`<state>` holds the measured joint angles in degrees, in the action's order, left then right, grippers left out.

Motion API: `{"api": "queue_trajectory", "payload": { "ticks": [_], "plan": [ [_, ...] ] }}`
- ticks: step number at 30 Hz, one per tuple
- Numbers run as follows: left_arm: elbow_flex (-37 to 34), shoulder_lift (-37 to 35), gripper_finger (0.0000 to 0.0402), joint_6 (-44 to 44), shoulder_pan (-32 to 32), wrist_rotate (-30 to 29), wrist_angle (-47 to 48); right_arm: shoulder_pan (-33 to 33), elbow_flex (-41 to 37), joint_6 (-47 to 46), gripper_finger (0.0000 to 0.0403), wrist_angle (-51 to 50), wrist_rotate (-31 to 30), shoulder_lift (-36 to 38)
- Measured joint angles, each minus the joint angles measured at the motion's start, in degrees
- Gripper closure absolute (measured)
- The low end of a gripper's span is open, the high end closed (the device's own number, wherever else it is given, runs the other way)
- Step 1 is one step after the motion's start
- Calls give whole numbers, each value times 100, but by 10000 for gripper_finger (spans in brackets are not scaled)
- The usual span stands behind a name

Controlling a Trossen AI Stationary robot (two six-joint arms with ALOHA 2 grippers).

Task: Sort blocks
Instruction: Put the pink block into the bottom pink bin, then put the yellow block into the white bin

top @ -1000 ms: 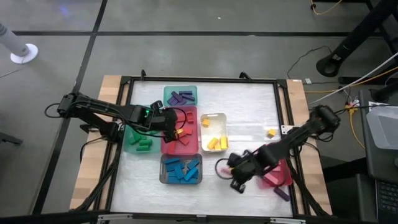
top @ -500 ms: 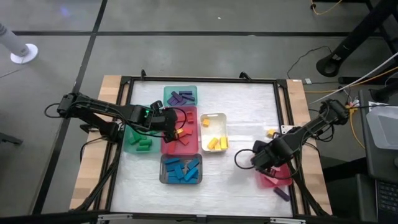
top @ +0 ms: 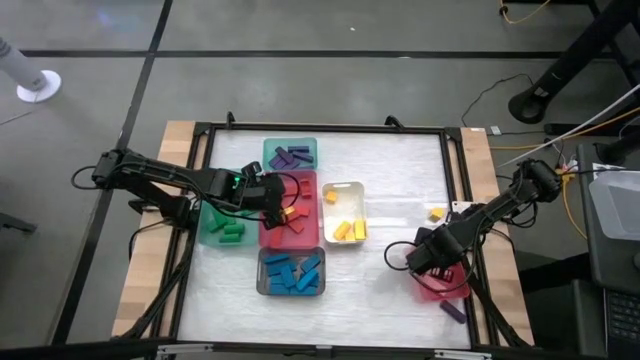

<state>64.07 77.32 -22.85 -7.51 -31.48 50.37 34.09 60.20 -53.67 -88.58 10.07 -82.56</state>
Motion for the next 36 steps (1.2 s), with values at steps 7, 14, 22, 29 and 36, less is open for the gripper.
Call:
{"api": "queue_trajectory", "payload": {
  "ticks": [7,14,22,29,36],
  "plan": [
    [0,0,224,11,0,0,-2,-110,0,-2,250,-2,344,0],
    [1,0,224,11,0,0,-10,-952,334,499,243,-142,22,3],
    [2,0,224,-24,0,-1,-49,-2332,352,1663,242,-148,-844,291],
    [1,0,224,-257,0,-2,-42,-3646,-194,2577,242,-81,-857,366],
    [0,0,224,-269,7,-2,-42,-4562,-950,3427,242,502,-851,365]
  ]
}}
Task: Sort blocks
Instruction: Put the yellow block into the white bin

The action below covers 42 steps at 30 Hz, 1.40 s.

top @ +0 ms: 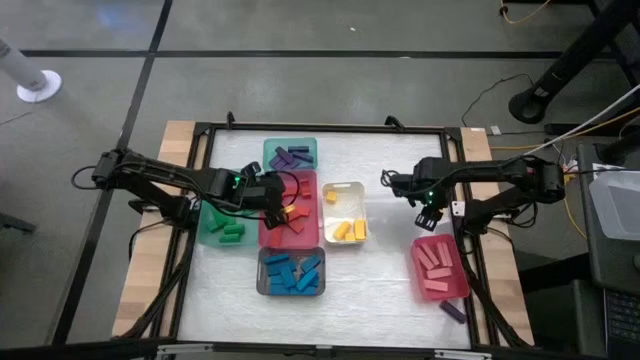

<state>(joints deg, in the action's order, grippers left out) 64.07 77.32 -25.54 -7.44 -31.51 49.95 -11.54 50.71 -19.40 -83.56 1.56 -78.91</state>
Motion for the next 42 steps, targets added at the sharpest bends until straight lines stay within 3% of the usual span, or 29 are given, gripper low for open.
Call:
{"api": "queue_trajectory", "payload": {
  "ticks": [9,25,31,42],
  "plan": [
    [1,0,224,-2,0,0,-1,-508,-618,395,242,666,93,0],
    [2,0,224,-4,0,-2,-2,-508,-1175,641,242,1245,-112,0],
    [1,0,224,-4,0,-2,-2,-508,-1313,643,243,1360,-551,0],
    [1,0,224,-4,0,-2,-2,-508,-1308,741,242,1598,-543,0]
  ]
}}
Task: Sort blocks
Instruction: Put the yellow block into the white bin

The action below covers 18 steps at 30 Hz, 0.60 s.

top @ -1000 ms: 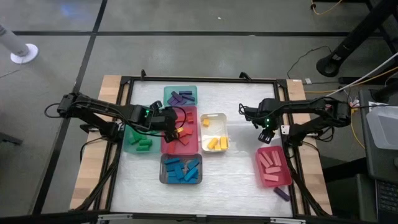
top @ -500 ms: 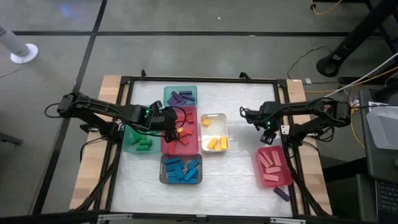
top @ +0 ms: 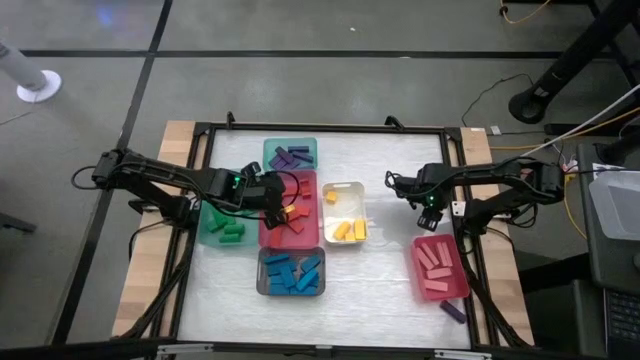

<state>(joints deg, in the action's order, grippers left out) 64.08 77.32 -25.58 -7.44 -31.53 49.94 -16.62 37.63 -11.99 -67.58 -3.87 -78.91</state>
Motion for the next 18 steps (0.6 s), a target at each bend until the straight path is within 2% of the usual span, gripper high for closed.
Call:
{"api": "queue_trajectory", "payload": {
  "ticks": [3,12,15,18],
  "plan": [
    [-1,0,224,-4,0,0,-1,2,7,-2,242,31,214,0],
    [-1,0,224,-168,0,0,1,11,84,-286,242,141,1386,-2],
    [1,0,224,-168,0,0,1,11,207,-289,242,215,1400,-7],
    [1,0,224,-169,0,0,2,11,386,-295,243,236,1134,-7]
  ]
}}
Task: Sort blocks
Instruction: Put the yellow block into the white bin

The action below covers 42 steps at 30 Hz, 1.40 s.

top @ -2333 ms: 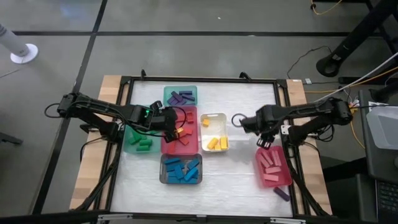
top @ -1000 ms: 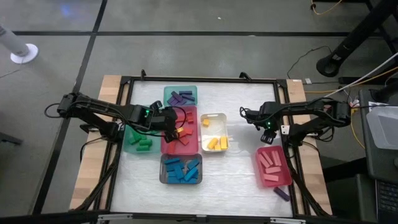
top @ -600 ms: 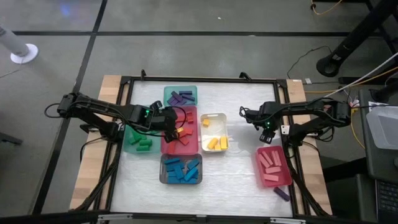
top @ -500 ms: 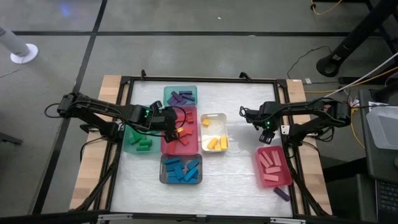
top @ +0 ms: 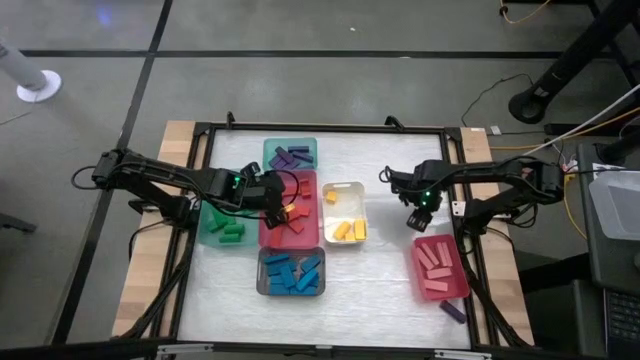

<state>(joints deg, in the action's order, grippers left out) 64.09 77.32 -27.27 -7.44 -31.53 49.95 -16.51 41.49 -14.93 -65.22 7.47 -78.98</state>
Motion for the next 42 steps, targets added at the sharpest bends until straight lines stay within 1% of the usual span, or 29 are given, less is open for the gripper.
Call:
{"api": "queue_trajectory", "payload": {
  "ticks": [3,6,10,15,17,26,30,34,39,42],
  "plan": [
    [-1,0,224,-1,0,0,0,0,160,4,243,-19,-339,0],
    [1,0,224,0,0,0,0,0,206,1,243,-6,-486,0],
    [-1,0,224,-2,0,0,-1,0,206,-142,243,-24,-394,0],
    [-1,0,224,-2,0,0,-2,0,206,-1200,243,-88,-339,0],
    [-1,2,224,0,0,0,-1,0,206,-1484,243,-79,-341,0],
    [0,2,224,0,0,0,0,0,206,-1708,243,28,-339,0],
    [-1,2,224,0,0,0,0,0,206,-1817,240,26,-431,0],
    [-1,2,224,0,0,-1,0,0,206,-1836,218,22,-446,0],
    [-1,2,224,0,0,0,0,0,206,-2071,163,17,-496,0],
    [-1,2,224,0,0,0,0,0,199,-2116,137,6,-496,2]
  ]
}}
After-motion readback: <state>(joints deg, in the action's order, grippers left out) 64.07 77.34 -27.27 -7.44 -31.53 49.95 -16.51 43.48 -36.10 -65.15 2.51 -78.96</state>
